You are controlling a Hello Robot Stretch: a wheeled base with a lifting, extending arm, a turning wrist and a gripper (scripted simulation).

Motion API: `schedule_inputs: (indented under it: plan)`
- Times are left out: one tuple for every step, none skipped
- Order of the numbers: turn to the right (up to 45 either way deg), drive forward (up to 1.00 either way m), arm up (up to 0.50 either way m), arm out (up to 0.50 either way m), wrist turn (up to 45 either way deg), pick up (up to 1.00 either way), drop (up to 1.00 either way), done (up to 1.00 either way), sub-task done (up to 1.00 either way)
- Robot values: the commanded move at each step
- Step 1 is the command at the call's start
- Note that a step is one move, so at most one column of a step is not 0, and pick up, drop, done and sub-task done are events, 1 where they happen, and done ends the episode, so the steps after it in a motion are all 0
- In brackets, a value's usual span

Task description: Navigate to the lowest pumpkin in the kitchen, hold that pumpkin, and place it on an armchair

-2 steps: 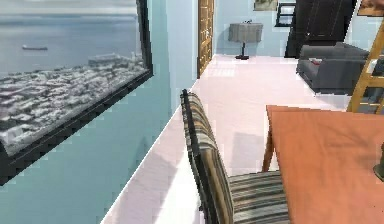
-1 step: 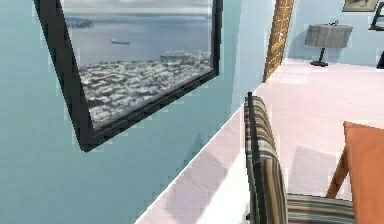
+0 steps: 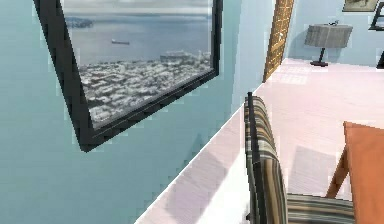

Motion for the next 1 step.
schedule_inputs:
  plan:
    - [0.0,0.0,0.34,0.0,0.0,0.0,0.0,0.0,0.0]
